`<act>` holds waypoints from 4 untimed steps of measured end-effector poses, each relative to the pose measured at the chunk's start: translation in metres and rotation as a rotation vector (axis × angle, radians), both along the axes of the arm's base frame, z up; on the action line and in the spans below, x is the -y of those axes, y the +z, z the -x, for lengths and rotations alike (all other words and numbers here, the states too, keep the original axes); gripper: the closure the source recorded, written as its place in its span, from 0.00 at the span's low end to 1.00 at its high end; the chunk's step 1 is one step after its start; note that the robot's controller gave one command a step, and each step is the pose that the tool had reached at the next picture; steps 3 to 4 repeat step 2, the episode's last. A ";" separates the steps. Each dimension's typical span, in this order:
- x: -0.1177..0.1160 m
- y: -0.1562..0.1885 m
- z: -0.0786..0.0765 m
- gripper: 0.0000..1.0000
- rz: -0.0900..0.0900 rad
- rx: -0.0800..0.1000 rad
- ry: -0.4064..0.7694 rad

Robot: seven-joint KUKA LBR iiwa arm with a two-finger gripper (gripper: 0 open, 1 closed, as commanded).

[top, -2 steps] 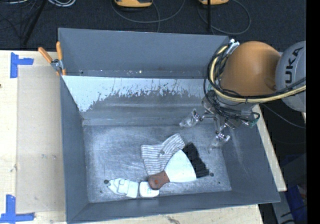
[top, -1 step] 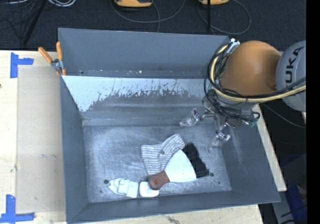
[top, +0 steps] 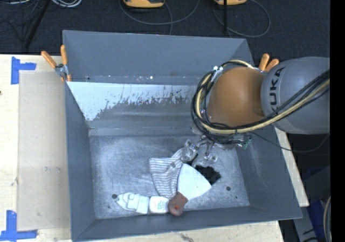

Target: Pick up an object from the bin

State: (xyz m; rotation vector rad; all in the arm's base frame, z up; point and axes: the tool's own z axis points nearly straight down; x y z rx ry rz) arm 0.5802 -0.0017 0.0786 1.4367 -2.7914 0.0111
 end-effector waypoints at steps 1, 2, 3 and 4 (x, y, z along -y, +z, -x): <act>0.000 0.000 0.000 1.00 0.000 0.000 -0.001; 0.001 0.126 -0.009 1.00 -0.009 -0.001 0.041; 0.001 0.126 -0.009 1.00 -0.009 -0.001 0.041; 0.001 0.126 -0.009 1.00 -0.009 -0.001 0.041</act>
Offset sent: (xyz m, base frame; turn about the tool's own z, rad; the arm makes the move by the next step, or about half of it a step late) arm 0.0092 -0.0016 0.1262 -0.0458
